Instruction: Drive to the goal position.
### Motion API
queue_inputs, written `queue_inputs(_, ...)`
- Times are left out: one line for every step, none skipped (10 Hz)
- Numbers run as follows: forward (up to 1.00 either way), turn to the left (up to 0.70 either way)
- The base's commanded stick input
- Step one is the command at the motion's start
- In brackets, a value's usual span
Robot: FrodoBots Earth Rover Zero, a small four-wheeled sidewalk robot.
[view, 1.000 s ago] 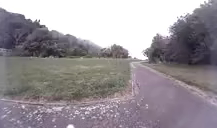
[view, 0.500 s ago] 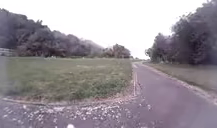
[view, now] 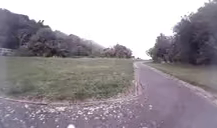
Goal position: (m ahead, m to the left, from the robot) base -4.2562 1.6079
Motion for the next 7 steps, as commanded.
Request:
queue_inputs(0.0, 0.06)
queue_inputs(0.0, 0.01)
queue_inputs(0.0, 0.0)
queue_inputs(0.0, 0.0)
queue_inputs(0.0, 0.0)
queue_inputs(0.0, 0.0)
queue_inputs(0.0, 0.0)
